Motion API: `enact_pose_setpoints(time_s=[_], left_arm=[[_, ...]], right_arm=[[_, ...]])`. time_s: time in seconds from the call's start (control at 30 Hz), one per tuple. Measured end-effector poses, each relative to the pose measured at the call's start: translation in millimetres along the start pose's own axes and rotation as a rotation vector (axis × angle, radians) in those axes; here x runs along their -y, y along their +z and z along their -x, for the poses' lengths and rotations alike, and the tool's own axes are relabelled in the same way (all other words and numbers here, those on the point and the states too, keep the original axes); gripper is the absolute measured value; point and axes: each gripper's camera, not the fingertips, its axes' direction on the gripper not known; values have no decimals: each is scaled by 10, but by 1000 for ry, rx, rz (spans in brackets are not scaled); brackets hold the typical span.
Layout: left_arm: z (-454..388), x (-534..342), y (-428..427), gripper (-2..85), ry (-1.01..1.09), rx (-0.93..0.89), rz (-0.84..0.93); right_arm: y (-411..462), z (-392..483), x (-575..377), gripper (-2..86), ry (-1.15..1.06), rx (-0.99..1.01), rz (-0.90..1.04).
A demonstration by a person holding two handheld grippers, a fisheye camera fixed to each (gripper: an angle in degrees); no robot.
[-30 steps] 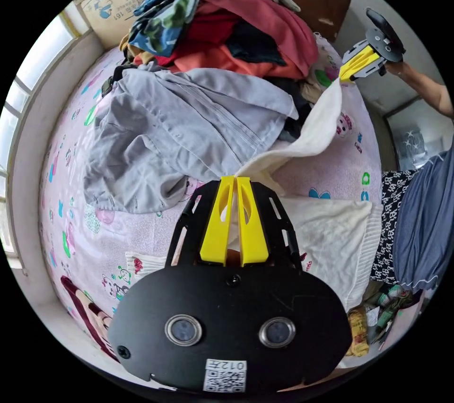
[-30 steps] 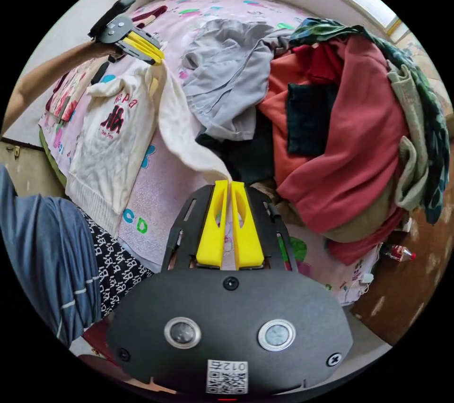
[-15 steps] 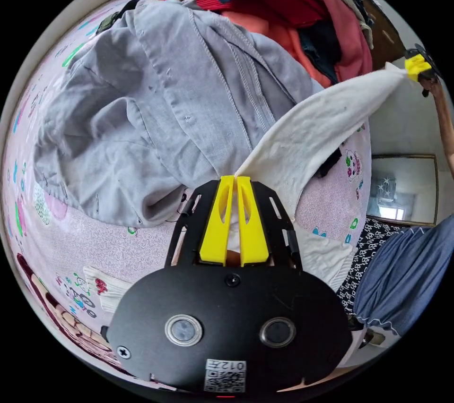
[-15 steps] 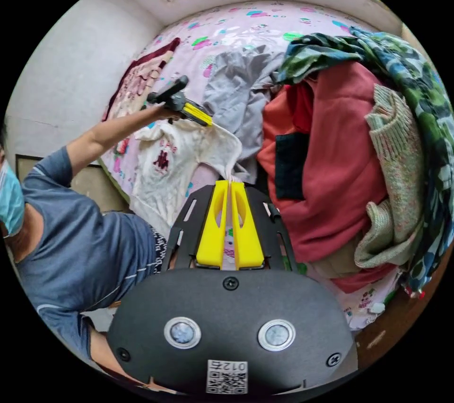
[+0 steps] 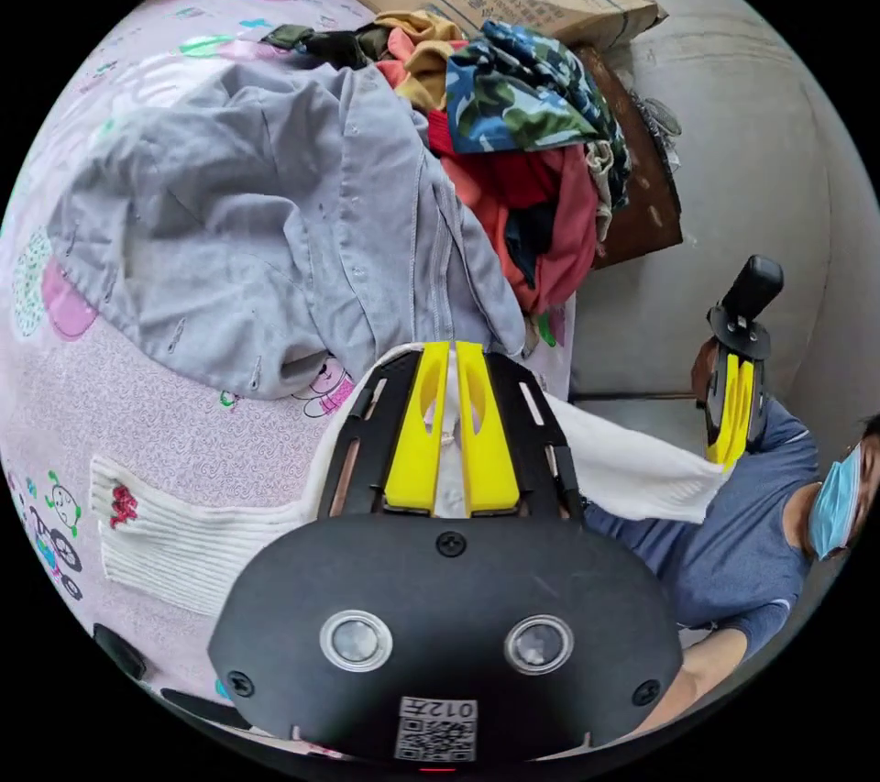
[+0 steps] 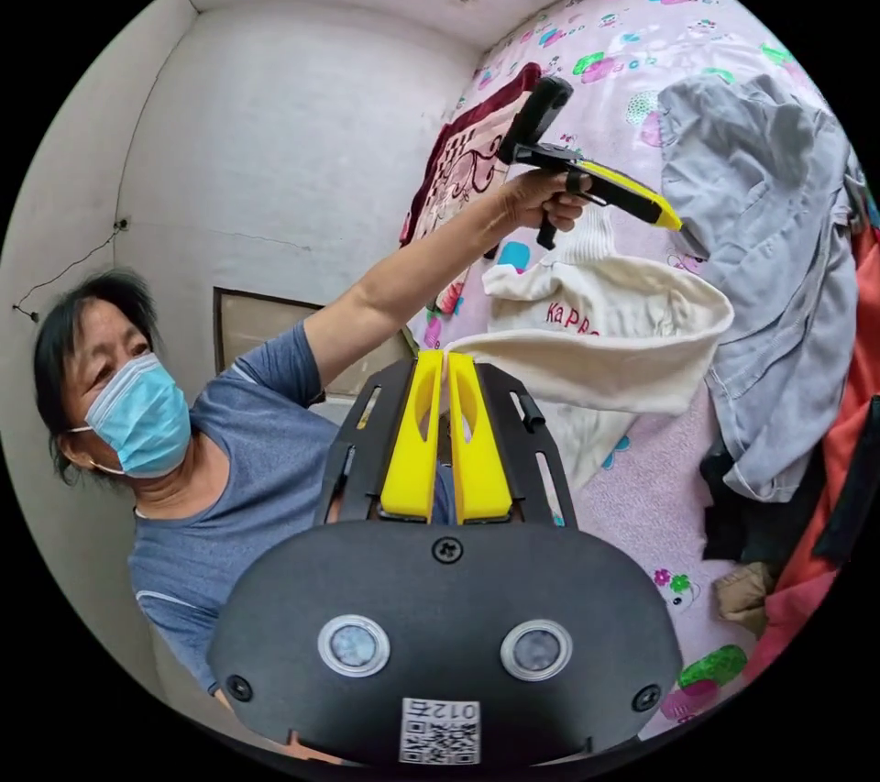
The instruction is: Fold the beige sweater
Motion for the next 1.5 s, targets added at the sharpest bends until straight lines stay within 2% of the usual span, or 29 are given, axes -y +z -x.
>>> enact_pose_setpoints(time_s=[0.17,0.33,0.57,0.8,0.97,1.07,1.1,1.23,1.33,1.5], left_arm=[[24,-887,-670,4,-50,123,-78],[83,-2209,-1027,4,-146,212,-98],[-244,-3411,-1004,5,-187,373,-198],[-387,-3896,-524,13,-306,532,-101],[-399,-4008,-388,35,-354,613,-74],[-278,-4028,-368,46,-386,624,-70],[-212,-4019,-360,51,-390,616,-62],[6,-3944,-279,68,-363,611,17],[82,-3884,-272,72,-354,590,45],[142,-3828,-240,62,-338,561,107]], right_arm=[[1047,-534,545,4,29,-14,111],[2086,-1113,1059,4,96,-112,190],[3030,-1391,1495,9,98,-216,229],[4032,-1302,1853,40,34,-449,280],[3973,-850,1866,71,-66,-387,200],[3608,-585,1676,68,-176,-536,155],[3465,-558,1577,67,-215,-642,164],[3203,-572,1332,65,-366,-958,287],[3269,-513,1329,69,-498,-1034,385],[3551,-516,1495,84,-599,-1041,556]])
